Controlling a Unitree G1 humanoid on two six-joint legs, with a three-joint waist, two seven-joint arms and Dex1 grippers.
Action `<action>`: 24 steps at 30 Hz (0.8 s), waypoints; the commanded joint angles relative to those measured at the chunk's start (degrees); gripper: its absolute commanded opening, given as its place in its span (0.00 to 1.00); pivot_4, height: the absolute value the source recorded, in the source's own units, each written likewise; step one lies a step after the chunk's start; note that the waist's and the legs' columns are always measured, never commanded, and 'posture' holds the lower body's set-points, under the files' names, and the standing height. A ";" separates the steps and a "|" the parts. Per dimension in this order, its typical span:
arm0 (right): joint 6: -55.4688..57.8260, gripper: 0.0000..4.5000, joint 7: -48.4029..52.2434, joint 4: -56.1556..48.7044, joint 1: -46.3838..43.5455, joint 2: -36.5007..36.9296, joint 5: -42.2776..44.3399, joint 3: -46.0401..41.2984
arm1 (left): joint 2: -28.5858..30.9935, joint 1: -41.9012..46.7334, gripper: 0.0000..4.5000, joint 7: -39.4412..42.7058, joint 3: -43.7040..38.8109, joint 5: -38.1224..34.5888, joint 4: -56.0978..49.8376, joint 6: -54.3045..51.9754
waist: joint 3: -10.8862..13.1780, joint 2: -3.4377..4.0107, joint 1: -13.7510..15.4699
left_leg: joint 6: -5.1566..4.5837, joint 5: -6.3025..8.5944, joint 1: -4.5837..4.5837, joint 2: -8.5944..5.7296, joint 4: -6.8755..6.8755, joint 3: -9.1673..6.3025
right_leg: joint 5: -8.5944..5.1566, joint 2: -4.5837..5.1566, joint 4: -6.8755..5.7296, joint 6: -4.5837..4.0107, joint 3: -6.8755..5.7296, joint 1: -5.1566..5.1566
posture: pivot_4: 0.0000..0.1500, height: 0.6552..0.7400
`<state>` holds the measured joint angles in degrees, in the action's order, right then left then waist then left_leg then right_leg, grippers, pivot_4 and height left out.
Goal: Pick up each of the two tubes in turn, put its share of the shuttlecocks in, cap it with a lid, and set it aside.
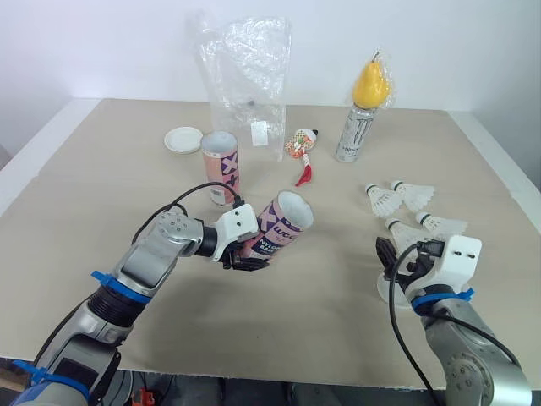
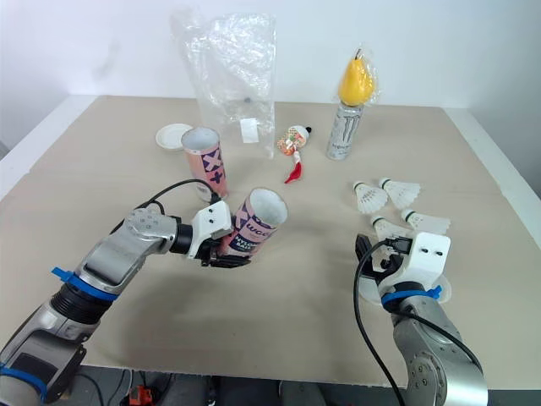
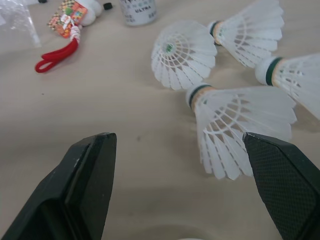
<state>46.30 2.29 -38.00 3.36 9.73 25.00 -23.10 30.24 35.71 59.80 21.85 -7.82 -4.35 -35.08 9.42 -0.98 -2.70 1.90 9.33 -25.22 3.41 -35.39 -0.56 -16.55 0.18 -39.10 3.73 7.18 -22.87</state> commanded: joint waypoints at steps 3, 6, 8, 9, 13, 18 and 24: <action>-2.57 0.96 1.12 1.96 -1.84 1.16 0.80 -0.42 | 0.42 -1.01 0.66 -0.01 0.74 0.33 -0.24 -0.86 | 0.00 0.00 0.00 | 0.00 0.00 0.00 0.00 0.00 0.01 | 0.00 0.00 0.00 0.00 0.01 0.00 | 1.00 1.00; -3.23 0.96 1.98 4.06 -2.78 2.26 0.46 0.10 | 0.40 -1.11 0.66 -0.20 0.68 0.17 -0.46 -1.14 | 0.00 0.00 -0.01 | 0.00 0.00 0.00 0.00 -0.01 0.01 | 0.02 0.00 0.00 0.01 0.01 0.00 | 1.00 1.00; -4.21 0.96 2.62 6.11 -3.64 3.05 0.03 0.50 | 0.46 -1.17 0.66 -0.38 0.62 0.14 -0.54 -1.27 | 0.00 0.00 -0.01 | 0.00 0.00 0.01 0.00 -0.01 0.01 | 0.02 0.00 0.00 0.01 0.01 0.01 | 1.00 1.00; -4.61 0.96 2.77 7.11 -4.26 3.22 0.03 0.56 | 0.52 -1.23 0.66 -0.50 0.58 0.16 -0.60 -1.35 | 0.00 0.00 -0.01 | 0.00 0.00 0.01 0.00 -0.01 0.01 | 0.02 0.00 0.00 0.02 0.01 0.01 | 1.00 1.00; -5.62 0.96 3.07 9.90 -6.02 3.68 -0.46 0.98 | 0.74 -1.44 0.66 -0.71 0.36 0.13 -0.81 -1.54 | 0.00 0.00 -0.01 | 0.00 0.00 0.01 0.00 0.00 0.01 | 0.02 0.00 0.00 0.02 0.01 0.01 | 1.00 1.00; -7.82 0.96 3.23 14.58 -8.40 3.80 -1.60 2.05 | 0.92 -1.66 0.66 -0.95 0.21 0.26 -1.00 -1.76 | 0.00 0.00 -0.02 | 0.00 0.00 0.01 0.00 0.00 0.01 | 0.03 -0.01 0.00 0.01 0.01 0.01 | 1.00 1.00; -10.48 0.81 2.46 18.46 -10.42 3.76 -2.52 2.29 | 0.88 -1.73 0.66 -1.19 0.04 0.30 -0.88 -1.85 | 0.00 0.00 -0.02 | 0.00 0.00 0.01 -0.01 0.00 0.01 | 0.03 -0.01 0.00 0.02 0.02 0.01 | 1.00 1.00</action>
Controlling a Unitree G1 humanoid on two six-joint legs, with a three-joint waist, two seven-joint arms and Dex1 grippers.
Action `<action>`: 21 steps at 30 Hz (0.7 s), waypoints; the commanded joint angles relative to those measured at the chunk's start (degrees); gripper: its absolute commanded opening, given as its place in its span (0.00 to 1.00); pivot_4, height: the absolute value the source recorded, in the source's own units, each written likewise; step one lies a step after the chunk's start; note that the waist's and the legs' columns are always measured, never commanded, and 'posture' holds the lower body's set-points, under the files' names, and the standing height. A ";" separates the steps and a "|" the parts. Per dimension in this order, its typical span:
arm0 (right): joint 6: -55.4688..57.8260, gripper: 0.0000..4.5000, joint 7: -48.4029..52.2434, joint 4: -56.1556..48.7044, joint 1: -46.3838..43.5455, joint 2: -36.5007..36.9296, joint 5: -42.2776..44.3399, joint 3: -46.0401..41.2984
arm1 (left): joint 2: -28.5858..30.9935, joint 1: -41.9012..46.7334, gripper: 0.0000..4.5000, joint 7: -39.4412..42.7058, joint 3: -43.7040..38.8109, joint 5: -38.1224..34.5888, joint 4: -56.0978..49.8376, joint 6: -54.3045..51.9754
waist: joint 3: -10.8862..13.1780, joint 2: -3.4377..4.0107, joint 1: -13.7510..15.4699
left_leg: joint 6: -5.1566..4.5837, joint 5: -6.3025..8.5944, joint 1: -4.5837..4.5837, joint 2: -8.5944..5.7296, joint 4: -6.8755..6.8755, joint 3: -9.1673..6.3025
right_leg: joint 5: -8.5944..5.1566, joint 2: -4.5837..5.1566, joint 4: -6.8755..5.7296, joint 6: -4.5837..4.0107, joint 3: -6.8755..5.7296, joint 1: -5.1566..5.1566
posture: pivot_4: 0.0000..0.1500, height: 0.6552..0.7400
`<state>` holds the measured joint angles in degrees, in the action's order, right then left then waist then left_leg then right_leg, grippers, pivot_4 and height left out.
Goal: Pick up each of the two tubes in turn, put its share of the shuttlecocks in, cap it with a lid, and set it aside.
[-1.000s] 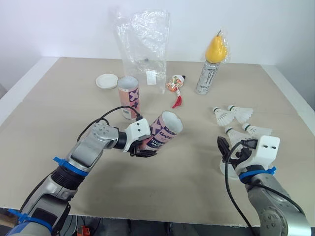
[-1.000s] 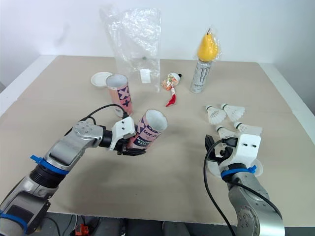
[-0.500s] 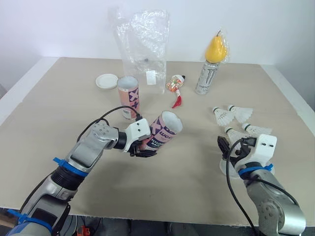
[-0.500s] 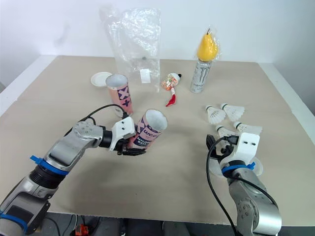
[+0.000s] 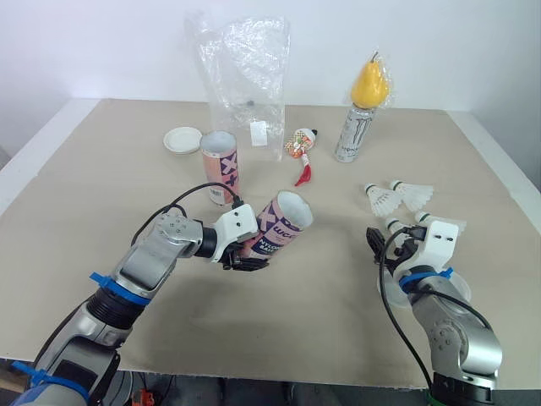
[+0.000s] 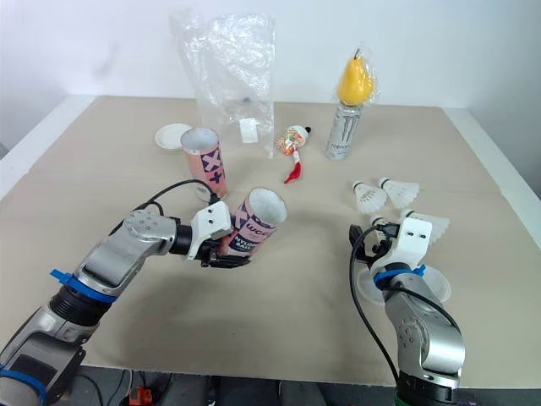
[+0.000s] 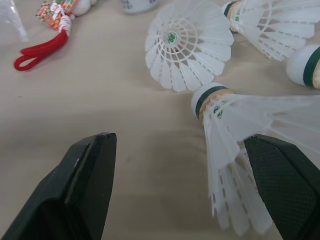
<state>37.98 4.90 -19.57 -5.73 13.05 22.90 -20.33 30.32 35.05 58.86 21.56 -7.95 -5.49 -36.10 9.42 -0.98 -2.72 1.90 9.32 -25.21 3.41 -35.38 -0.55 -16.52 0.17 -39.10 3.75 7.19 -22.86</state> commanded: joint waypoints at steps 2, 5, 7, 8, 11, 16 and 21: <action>-2.63 0.62 -0.44 0.63 -1.71 0.57 -0.74 -0.50 | 0.81 -1.08 0.66 -0.29 0.27 0.44 0.34 -0.88 | 0.00 0.00 0.00 | 0.00 0.00 0.00 0.00 0.00 0.00 | 0.00 0.00 0.00 0.00 0.00 0.00 | 1.00 1.00; -3.14 0.42 -0.38 0.92 -1.86 1.04 -1.50 -0.15 | 0.80 -1.08 0.66 -0.36 0.24 0.47 0.42 -0.86 | 0.00 0.00 0.00 | 0.00 0.00 0.01 0.00 0.00 0.00 | 0.01 -0.01 0.00 0.00 0.00 0.00 | 1.00 1.00; -3.19 0.29 -0.58 0.91 -2.00 0.99 -1.57 -0.20 | 0.75 -1.02 0.66 -0.40 0.24 0.47 0.52 -0.85 | 0.00 0.00 0.00 | 0.00 0.00 0.01 0.00 0.00 0.00 | 0.01 -0.01 0.00 0.00 0.01 0.00 | 1.00 1.00; -3.22 0.15 -0.63 0.72 -2.01 1.03 -1.72 -0.08 | 0.72 -1.00 0.66 -0.42 0.25 0.49 0.57 -0.82 | 0.00 0.00 0.00 | 0.00 0.00 0.01 0.00 0.00 0.00 | 0.01 -0.01 0.00 0.00 0.00 0.00 | 1.00 1.00; -3.22 0.02 -0.72 0.09 -1.98 1.08 -2.09 0.31 | 0.57 -0.90 0.66 -0.51 0.26 0.53 0.76 -0.70 | 0.00 0.00 0.00 | 0.00 0.00 0.01 0.00 0.00 0.00 | 0.01 -0.01 0.00 0.00 0.00 0.00 | 1.00 1.00; -2.86 0.02 -0.61 -1.40 -1.52 1.11 -2.60 0.71 | 0.34 -0.83 0.66 -0.63 0.30 0.49 0.85 -0.65 | 0.00 0.00 0.00 | 0.00 0.00 0.01 0.00 0.00 0.00 | 0.02 -0.01 0.00 0.00 0.01 0.00 | 1.00 1.00; -1.49 0.02 1.02 -6.64 -0.90 3.75 -2.87 1.87 | 0.33 -0.89 0.66 -0.63 0.23 0.39 0.73 -0.70 | 0.01 0.03 0.00 | 0.00 0.00 0.01 0.00 0.00 0.00 | 0.02 0.00 0.00 0.00 0.01 0.00 | 1.00 1.00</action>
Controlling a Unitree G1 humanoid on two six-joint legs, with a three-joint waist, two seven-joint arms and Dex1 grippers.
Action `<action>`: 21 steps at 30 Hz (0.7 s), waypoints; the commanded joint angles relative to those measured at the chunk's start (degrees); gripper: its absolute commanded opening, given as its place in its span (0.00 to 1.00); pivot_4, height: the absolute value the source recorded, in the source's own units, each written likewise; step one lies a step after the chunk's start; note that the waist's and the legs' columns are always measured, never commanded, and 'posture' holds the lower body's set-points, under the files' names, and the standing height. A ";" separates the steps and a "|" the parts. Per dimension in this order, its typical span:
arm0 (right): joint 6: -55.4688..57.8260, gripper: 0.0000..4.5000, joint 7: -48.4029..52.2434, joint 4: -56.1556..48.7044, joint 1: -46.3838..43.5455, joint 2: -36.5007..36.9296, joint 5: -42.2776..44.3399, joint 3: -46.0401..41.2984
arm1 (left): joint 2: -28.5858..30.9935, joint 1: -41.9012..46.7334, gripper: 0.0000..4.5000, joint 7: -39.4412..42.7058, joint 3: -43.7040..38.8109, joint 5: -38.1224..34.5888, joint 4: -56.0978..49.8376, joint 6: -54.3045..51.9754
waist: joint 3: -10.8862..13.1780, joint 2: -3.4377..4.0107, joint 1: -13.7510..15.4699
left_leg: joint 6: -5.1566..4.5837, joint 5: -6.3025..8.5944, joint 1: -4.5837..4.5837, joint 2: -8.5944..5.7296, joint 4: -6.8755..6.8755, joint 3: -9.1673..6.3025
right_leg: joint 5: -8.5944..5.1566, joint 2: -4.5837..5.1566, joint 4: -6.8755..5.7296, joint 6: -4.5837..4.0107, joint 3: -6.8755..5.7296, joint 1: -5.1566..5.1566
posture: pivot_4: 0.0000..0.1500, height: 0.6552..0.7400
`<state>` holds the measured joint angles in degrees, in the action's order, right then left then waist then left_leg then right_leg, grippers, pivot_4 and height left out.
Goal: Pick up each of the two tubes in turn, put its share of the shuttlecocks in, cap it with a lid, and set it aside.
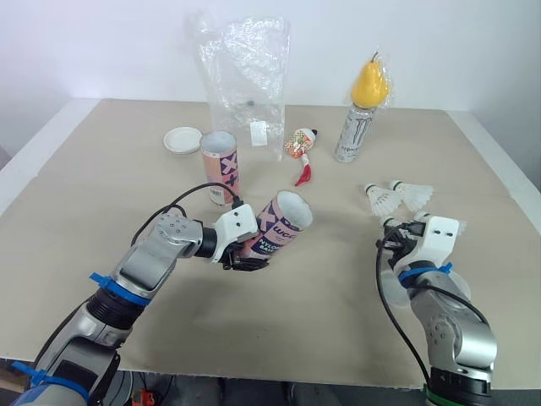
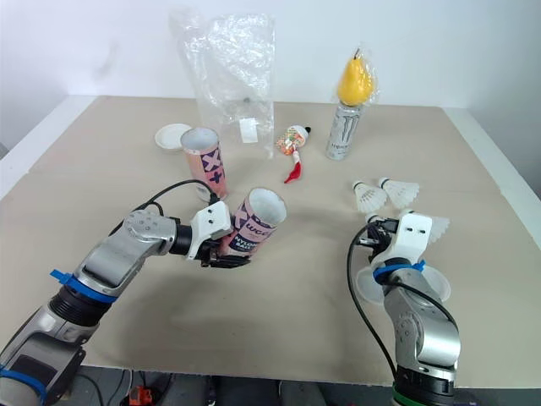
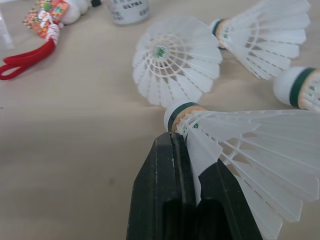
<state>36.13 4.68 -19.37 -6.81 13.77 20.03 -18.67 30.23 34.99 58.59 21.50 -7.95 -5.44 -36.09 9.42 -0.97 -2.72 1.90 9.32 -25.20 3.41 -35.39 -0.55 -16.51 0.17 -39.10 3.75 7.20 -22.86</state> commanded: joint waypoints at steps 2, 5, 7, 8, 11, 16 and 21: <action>1.26 0.02 5.15 -11.01 -0.71 7.94 0.43 1.43 | 0.50 -0.75 0.66 -0.11 0.31 0.31 0.81 -0.58 | 0.03 0.05 0.00 | 0.00 0.00 0.00 -0.01 0.00 0.01 | 0.00 0.00 0.00 0.00 0.01 0.00 | 1.00 1.00; 0.48 0.02 15.02 -14.23 -3.56 18.47 1.81 2.31 | 0.52 -0.45 0.66 0.51 0.62 0.19 1.23 -0.11 | 0.08 0.14 0.00 | 0.00 0.00 -0.01 -0.06 -0.01 0.06 | 0.00 0.04 0.00 0.06 0.09 -0.01 | 1.00 1.00; -0.66 0.02 22.05 -14.76 -5.89 25.89 3.03 2.09 | 0.53 -0.12 0.66 0.99 0.84 0.31 1.75 0.42 | 0.09 0.14 0.00 | 0.00 0.00 0.02 -0.06 -0.05 0.07 | 0.02 0.04 0.01 0.09 0.09 0.01 | 1.00 1.00; -1.02 0.02 25.54 -14.81 -7.26 29.37 4.03 1.65 | 0.48 0.03 0.66 1.15 0.88 0.34 1.97 0.55 | 0.09 0.14 0.01 | 0.00 0.00 0.05 -0.05 -0.06 0.02 | 0.02 0.02 0.02 0.08 0.05 0.07 | 1.00 1.00; -4.13 0.02 34.55 -14.24 -11.86 36.69 6.83 1.68 | 0.31 0.37 0.66 1.50 0.95 0.39 2.56 0.95 | 0.10 0.12 0.01 | -0.01 0.00 0.05 -0.05 -0.03 0.01 | 0.01 0.02 0.04 0.06 0.04 0.07 | 1.00 1.00; -12.02 0.02 48.16 -11.27 -24.62 40.99 7.42 10.77 | -0.49 0.95 0.66 1.98 1.48 0.74 3.78 1.89 | 0.10 0.12 -0.01 | -0.01 0.00 0.06 -0.06 -0.04 0.01 | 0.00 0.02 0.08 0.08 0.02 0.10 | 1.00 1.00; -25.17 0.02 62.04 -7.39 -27.79 44.15 0.60 19.90 | -1.16 0.83 0.66 1.96 1.49 0.48 3.60 1.73 | 0.16 0.00 0.25 | -0.01 0.01 -0.03 -0.17 -0.11 0.00 | -0.04 0.14 0.13 0.15 0.03 0.12 | 1.00 1.00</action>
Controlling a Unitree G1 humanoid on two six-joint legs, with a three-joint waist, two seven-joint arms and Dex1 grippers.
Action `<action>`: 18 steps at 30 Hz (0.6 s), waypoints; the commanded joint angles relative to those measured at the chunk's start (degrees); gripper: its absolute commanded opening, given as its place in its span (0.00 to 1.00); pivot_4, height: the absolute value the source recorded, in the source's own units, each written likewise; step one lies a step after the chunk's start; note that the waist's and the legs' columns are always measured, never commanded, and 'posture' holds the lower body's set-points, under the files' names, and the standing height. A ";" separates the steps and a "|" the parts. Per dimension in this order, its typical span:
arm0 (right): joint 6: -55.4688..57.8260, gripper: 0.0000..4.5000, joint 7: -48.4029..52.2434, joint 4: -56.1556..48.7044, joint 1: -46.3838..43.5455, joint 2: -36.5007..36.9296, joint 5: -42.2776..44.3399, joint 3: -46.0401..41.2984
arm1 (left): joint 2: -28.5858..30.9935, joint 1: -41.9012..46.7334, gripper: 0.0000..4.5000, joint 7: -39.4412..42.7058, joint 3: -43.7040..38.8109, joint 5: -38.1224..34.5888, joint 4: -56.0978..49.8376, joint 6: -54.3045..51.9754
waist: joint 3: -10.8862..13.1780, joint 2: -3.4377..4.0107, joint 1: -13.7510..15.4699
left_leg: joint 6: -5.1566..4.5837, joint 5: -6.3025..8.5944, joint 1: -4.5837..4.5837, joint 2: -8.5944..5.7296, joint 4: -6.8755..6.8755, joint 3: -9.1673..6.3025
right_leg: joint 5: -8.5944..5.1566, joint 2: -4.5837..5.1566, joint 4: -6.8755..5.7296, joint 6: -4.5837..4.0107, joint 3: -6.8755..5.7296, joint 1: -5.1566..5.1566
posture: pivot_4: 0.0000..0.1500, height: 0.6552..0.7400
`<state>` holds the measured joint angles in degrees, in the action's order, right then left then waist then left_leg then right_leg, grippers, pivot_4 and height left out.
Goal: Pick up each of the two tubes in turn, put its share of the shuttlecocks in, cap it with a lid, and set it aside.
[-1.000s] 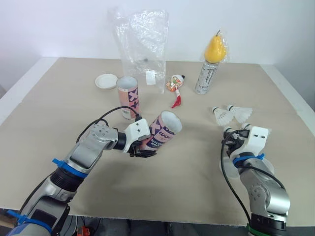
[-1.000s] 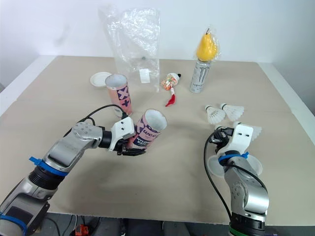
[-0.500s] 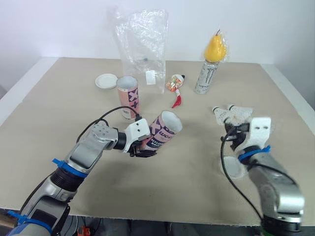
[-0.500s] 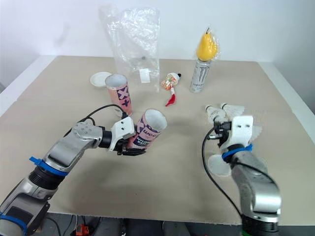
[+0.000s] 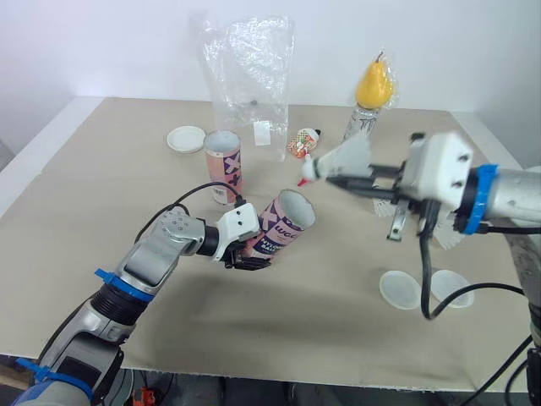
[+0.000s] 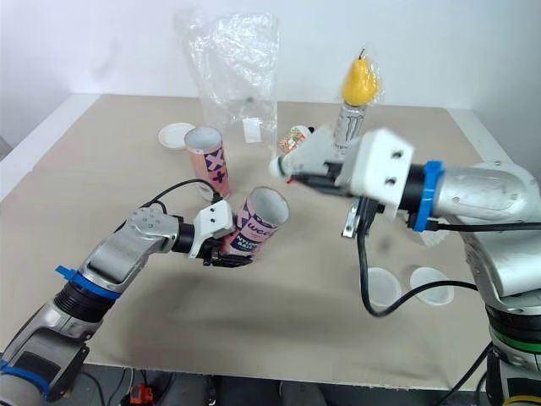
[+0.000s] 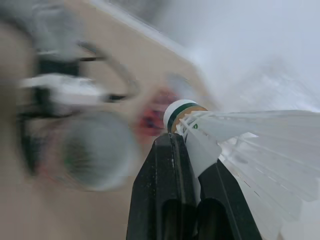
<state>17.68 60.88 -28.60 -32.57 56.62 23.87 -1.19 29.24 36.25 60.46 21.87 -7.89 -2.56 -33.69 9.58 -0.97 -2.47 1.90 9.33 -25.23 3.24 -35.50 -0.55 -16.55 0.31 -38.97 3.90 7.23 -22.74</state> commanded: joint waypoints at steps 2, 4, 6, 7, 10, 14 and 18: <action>-9.95 0.02 7.37 4.41 -2.69 0.54 -4.70 3.94 | -0.35 -0.51 0.66 -0.11 0.94 0.37 0.56 -0.65 | 0.00 0.00 -0.09 | -0.01 0.01 -0.01 -0.04 0.00 0.02 | -0.01 0.04 0.00 0.02 0.02 -0.01 | 1.00 1.00; -14.00 0.02 9.17 7.48 -3.43 0.22 -6.95 5.25 | -0.45 -0.46 0.66 -0.29 0.80 0.45 0.55 -0.63 | 0.00 0.00 -0.01 | -0.01 0.01 0.00 -0.04 -0.01 -0.01 | 0.00 0.03 -0.02 0.01 -0.02 0.00 | 1.00 1.00; -17.01 0.02 9.87 10.43 -4.80 -0.62 -8.98 6.41 | -0.50 -0.43 0.66 -0.39 0.67 0.48 0.57 -0.62 | 0.00 0.00 -0.02 | -0.01 0.00 0.00 -0.04 -0.02 -0.03 | 0.01 0.03 -0.02 0.01 -0.04 0.01 | 1.00 1.00; -18.80 0.02 10.39 12.21 -6.07 -1.37 -10.26 7.46 | -0.45 -0.49 0.66 -0.41 0.68 0.53 0.52 -0.55 | 0.00 0.00 -0.09 | -0.01 0.00 0.01 -0.04 -0.03 -0.03 | 0.02 0.03 -0.02 0.01 -0.03 0.02 | 1.00 1.00; -22.62 0.02 11.62 16.17 -8.95 -3.14 -13.24 9.79 | -0.45 -0.55 0.66 -0.44 0.65 0.59 0.48 -0.46 | 0.00 0.01 -0.08 | -0.01 0.00 0.03 -0.04 -0.06 -0.01 | 0.05 0.03 -0.03 0.02 -0.02 0.03 | 1.00 1.00; -26.07 0.02 13.74 19.92 -12.64 -5.57 -14.94 12.33 | -0.68 -0.34 0.66 -0.63 0.67 0.70 0.69 -0.44 | 0.00 0.01 0.03 | -0.01 0.00 0.03 -0.04 -0.07 -0.02 | 0.06 0.03 -0.04 -0.01 -0.02 0.04 | 1.00 1.00; -25.76 0.02 15.61 21.21 -14.41 -6.78 -14.49 13.26 | -0.91 -0.27 0.66 -0.97 0.58 0.80 0.72 -0.56 | 0.01 0.01 0.07 | -0.01 0.00 0.03 -0.06 -0.06 -0.03 | 0.08 0.04 -0.05 -0.06 -0.02 0.06 | 1.00 1.00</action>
<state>-7.79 74.90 -7.53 -44.87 49.97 8.66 12.89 28.57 36.19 59.97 21.61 -7.75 -2.34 -33.77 9.59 -0.95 -2.39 1.89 9.33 -25.21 3.18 -35.56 -0.59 -16.46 0.35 -39.03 3.83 7.20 -22.68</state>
